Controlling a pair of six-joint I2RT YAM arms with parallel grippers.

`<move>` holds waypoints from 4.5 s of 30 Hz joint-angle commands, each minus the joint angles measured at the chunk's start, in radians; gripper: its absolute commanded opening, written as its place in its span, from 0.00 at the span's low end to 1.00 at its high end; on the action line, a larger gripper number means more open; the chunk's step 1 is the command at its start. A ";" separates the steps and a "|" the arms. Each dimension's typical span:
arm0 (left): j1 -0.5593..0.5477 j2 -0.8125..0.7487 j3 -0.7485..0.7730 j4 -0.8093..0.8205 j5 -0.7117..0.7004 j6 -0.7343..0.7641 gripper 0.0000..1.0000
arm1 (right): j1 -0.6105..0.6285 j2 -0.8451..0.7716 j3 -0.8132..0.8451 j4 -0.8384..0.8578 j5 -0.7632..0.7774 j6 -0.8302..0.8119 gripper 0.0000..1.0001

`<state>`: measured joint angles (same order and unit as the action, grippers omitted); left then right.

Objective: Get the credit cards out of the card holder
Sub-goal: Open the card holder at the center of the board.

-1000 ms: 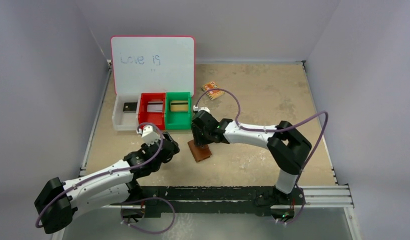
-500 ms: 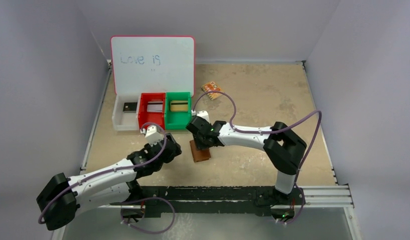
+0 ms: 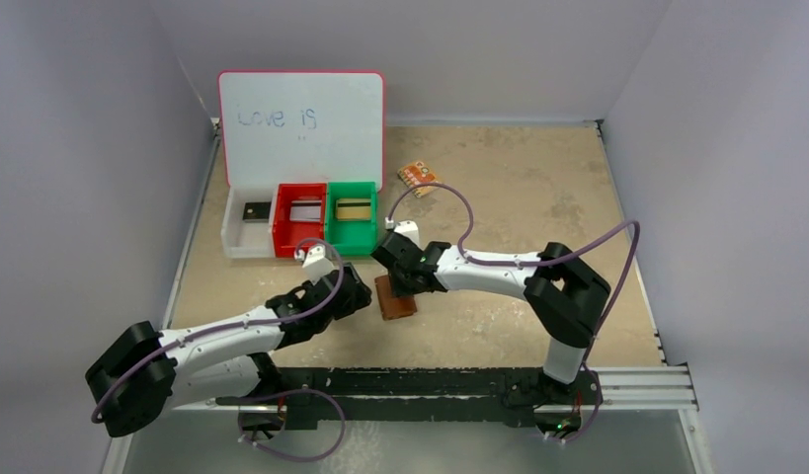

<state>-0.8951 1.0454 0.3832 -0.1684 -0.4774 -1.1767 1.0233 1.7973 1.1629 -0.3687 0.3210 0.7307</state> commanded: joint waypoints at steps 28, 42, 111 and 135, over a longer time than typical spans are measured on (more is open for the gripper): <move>-0.002 0.301 0.057 0.164 0.195 0.073 0.63 | -0.108 -0.298 -0.378 0.348 -0.152 0.212 0.00; -0.001 0.331 0.224 -0.014 0.211 0.188 0.67 | -0.190 -0.380 -0.534 0.436 -0.183 0.291 0.24; -0.021 0.498 0.351 -0.061 0.336 0.192 0.65 | -0.228 -0.401 -0.584 0.415 -0.317 0.248 0.05; -0.229 0.203 0.248 -0.095 0.135 -0.006 0.67 | -0.229 -0.719 -0.613 0.472 -0.626 0.128 0.00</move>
<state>-1.1259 1.3491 0.6460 -0.1944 -0.2062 -1.1168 0.7975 1.0824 0.4820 0.0235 -0.2153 0.8734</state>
